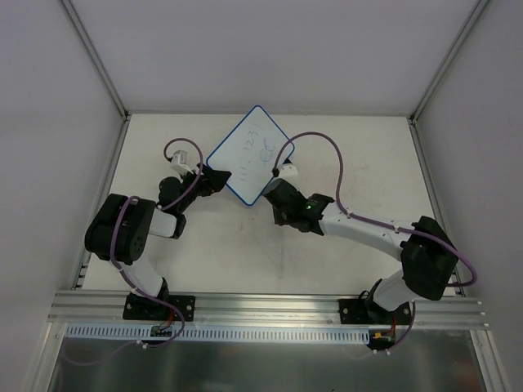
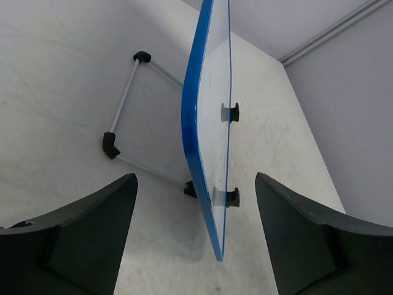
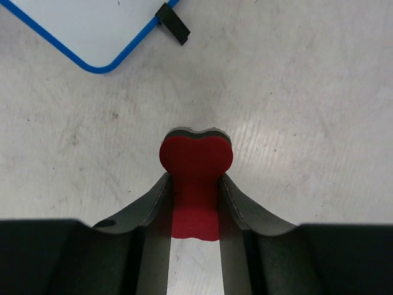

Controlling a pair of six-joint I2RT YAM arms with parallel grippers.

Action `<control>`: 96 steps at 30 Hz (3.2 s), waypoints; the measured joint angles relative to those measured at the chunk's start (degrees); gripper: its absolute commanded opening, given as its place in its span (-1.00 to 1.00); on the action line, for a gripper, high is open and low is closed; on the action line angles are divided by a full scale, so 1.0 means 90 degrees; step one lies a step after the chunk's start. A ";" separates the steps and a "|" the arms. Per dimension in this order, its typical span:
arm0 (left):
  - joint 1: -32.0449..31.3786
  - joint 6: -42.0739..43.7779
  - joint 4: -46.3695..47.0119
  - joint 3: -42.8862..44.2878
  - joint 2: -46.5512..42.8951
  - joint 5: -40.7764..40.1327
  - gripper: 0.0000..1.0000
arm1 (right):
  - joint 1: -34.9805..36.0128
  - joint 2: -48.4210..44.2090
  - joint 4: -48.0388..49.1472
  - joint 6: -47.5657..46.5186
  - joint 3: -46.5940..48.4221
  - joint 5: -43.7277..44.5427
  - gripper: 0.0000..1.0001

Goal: Erase the whiteboard

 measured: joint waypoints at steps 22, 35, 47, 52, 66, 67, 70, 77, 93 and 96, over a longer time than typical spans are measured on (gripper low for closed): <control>0.0165 -0.0238 -0.0005 0.0367 0.0146 -0.0189 -0.08 | -0.1054 0.1382 0.1948 -0.1246 0.1392 -0.1736 -1.00; 0.0165 -0.0323 -0.0005 0.0410 0.0182 -0.0185 -0.24 | -0.1144 0.1923 0.3072 -0.1664 0.1608 -0.2356 -1.00; 0.0165 -0.0425 -0.0005 0.0415 0.0189 -0.0180 -0.26 | -0.1144 0.2198 0.3145 -0.1666 0.1819 -0.2586 -1.00; 0.0165 -0.0527 -0.0005 0.0415 0.0189 -0.0177 -0.37 | -0.1144 0.2200 0.3172 -0.1666 0.1926 -0.2608 -1.00; 0.0165 -0.0707 0.0002 0.0415 0.0189 -0.0143 -0.66 | -0.1149 0.2361 0.3138 -0.1671 0.2074 -0.2603 -0.99; 0.0165 -0.0721 0.0012 0.0415 0.0189 -0.0131 -0.69 | -0.1149 0.2421 0.3121 -0.1668 0.2147 -0.2603 -1.00; 0.0163 -0.0729 0.0056 0.0415 0.0175 -0.0112 -0.75 | -0.1161 0.2625 0.3092 -0.1668 0.2378 -0.2620 -1.00; 0.0160 -0.0852 0.0155 0.0415 0.0160 0.0029 -1.00 | -0.1161 0.2730 0.3038 -0.1666 0.2463 -0.2710 -1.00; 0.0168 -0.0874 0.0153 0.0471 0.0226 0.0158 -1.00 | -0.1163 0.3118 0.3007 -0.1348 0.2698 -0.3140 -1.00; 0.0209 -0.0884 0.0160 0.0486 0.0287 0.0185 -1.00 | -0.1185 0.3198 0.2948 -0.1222 0.2803 -0.3162 -1.00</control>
